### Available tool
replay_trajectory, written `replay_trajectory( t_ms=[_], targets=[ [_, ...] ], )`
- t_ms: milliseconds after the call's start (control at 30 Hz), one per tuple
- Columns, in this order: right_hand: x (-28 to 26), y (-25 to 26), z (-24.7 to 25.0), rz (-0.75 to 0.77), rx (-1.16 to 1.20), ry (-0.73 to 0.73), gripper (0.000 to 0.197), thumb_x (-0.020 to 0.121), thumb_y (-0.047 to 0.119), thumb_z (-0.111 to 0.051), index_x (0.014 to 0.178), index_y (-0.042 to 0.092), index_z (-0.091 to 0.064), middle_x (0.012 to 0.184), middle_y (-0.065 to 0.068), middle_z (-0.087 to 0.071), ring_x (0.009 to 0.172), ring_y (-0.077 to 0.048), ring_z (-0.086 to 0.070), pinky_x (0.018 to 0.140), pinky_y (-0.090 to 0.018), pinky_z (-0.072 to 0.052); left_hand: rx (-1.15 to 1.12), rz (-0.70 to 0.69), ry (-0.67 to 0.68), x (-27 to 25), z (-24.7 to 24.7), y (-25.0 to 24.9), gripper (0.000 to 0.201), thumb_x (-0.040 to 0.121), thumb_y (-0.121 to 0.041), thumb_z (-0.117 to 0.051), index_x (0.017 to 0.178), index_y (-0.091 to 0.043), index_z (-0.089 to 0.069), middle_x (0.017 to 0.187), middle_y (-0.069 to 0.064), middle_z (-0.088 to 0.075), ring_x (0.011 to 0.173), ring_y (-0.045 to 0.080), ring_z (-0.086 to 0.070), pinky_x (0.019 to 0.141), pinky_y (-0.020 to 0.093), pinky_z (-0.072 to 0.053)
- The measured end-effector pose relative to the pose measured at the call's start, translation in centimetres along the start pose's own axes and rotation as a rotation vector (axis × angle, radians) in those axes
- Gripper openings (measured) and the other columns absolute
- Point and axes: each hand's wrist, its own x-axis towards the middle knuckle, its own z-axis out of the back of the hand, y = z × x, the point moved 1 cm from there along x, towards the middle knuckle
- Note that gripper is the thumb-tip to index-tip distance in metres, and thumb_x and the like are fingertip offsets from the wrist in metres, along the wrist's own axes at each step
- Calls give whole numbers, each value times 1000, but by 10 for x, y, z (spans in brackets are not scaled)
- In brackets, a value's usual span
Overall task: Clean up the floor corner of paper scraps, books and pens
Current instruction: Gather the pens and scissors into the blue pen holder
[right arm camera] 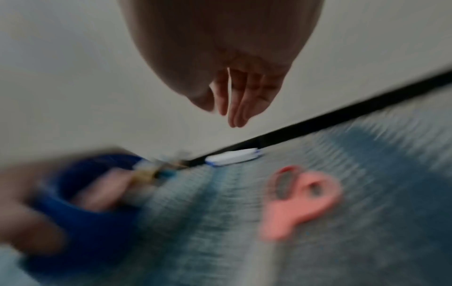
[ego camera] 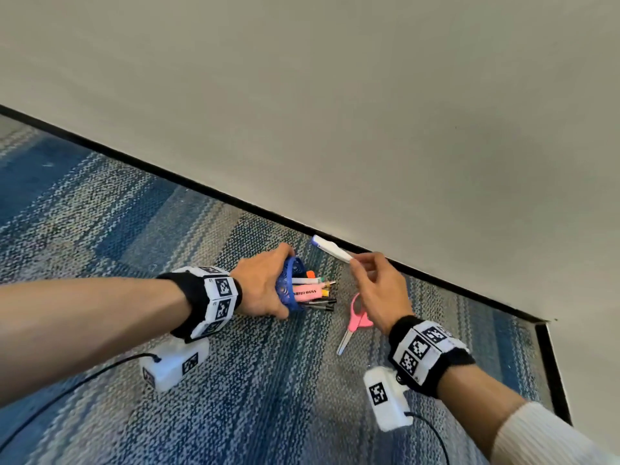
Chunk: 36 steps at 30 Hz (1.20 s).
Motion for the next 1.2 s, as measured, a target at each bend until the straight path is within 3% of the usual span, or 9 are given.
replay_trajectory(
  t_ms=[167, 300, 433, 533, 633, 867, 967, 1133, 1200],
  targets=[
    [-11, -69, 9, 309, -955, 500, 64, 84, 11, -61, 142, 25, -39, 146, -5, -41, 119, -30, -52, 91, -46, -48, 30, -35, 44, 0, 0, 3, 85, 55, -34, -87, 121, -26, -35, 97, -7, -59, 82, 19, -61, 80, 41, -52],
    [-34, -87, 7, 274, -1100, 445, 42, 66, 26, -76, 103, 23, -57, 106, -5, -61, 86, -28, -63, 64, -46, -55, 38, -31, 52, 3, 0, 3, 84, 58, -41, -87, 121, -26, -34, 93, -9, -57, 78, 16, -59, 72, 36, -49],
    [-39, -92, 19, 182, -1195, 499, 54, 80, 52, -52, 117, 13, -53, 118, -7, -46, 107, -27, -50, 90, -43, -47, 63, -25, 66, 7, -1, 2, 85, 58, -36, -87, 123, -25, -33, 94, -8, -56, 81, 18, -60, 75, 37, -51],
    [-35, -78, 31, 117, -995, 310, 63, 82, 62, -29, 111, 12, -53, 110, -5, -42, 97, -20, -46, 90, -36, -48, 91, -22, 68, 9, -1, 0, 84, 58, -37, -87, 122, -25, -34, 94, -9, -56, 82, 18, -60, 75, 37, -51],
    [-26, -54, 40, 110, -601, 130, 50, 77, 60, -39, 95, 16, -53, 99, 1, -40, 83, -13, -44, 75, -20, -45, 105, -28, 58, 9, -2, 0, 82, 58, -38, -86, 121, -25, -35, 93, -9, -54, 82, 19, -60, 77, 38, -51],
    [-14, 24, 18, 603, -812, 265, 36, 71, 53, -51, 91, 23, -53, 93, 6, -50, 85, -14, -37, 75, -36, -45, 46, 7, -18, 3, -6, 6, 89, 51, -38, -85, 123, -26, -34, 98, -8, -58, 86, 19, -61, 84, 44, -50],
    [-4, 43, 1, 728, -596, 303, 35, 84, 48, -54, 104, 20, -59, 103, 4, -57, 93, -15, -44, 82, -29, -43, 21, -21, -23, 0, -5, 9, 89, 53, -38, -86, 123, -22, -33, 99, -7, -55, 89, 22, -60, 84, 44, -49],
    [45, 23, -8, 339, -222, 9, 12, 93, 21, -56, 99, 15, -65, 95, -3, -69, 89, -22, -64, 80, -34, -49, -123, 12, -4, 0, 0, 24, 94, 54, -39, -88, 125, -26, -29, 99, -5, -60, 87, 23, -62, 83, 43, -52],
    [64, 1, -20, 139, -431, 166, 24, 92, 15, -55, 114, 15, -64, 112, -10, -69, 104, -30, -63, 88, -34, -46, -133, 2, 3, -1, 0, 27, 93, 55, -40, -89, 125, -26, -28, 103, -4, -58, 90, 22, -61, 85, 44, -51]
  ],
)
